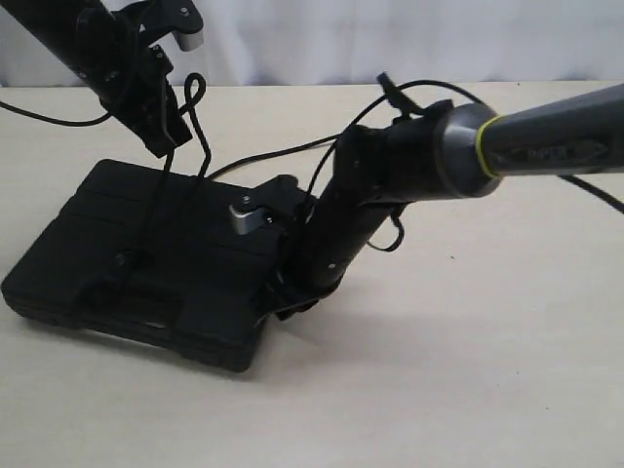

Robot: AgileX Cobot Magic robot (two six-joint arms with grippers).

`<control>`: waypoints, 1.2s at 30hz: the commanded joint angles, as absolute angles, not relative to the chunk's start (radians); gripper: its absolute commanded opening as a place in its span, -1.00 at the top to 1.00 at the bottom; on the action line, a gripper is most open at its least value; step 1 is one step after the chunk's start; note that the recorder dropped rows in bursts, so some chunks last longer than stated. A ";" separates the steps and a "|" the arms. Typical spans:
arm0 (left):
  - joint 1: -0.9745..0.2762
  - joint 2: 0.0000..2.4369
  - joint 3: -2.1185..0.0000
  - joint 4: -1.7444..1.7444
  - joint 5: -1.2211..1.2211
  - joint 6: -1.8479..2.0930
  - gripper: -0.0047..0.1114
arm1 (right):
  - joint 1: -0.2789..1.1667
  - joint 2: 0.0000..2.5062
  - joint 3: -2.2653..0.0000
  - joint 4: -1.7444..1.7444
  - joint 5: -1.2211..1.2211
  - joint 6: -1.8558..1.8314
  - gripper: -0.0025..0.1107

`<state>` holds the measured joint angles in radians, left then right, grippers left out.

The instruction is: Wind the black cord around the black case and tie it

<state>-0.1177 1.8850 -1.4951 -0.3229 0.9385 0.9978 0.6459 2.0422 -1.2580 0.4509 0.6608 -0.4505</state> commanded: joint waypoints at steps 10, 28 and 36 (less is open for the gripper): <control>-0.118 1.876 -1.502 -0.320 0.932 1.051 0.92 | 0.511 1.894 -1.331 0.583 0.550 -0.522 0.71; -0.118 1.824 -1.502 -0.337 1.030 1.199 0.92 | 0.641 2.016 -1.453 0.848 0.207 -1.118 0.09; -0.118 1.824 -1.502 -0.460 1.096 1.329 0.92 | 0.641 2.050 -1.453 0.914 0.133 -1.114 0.09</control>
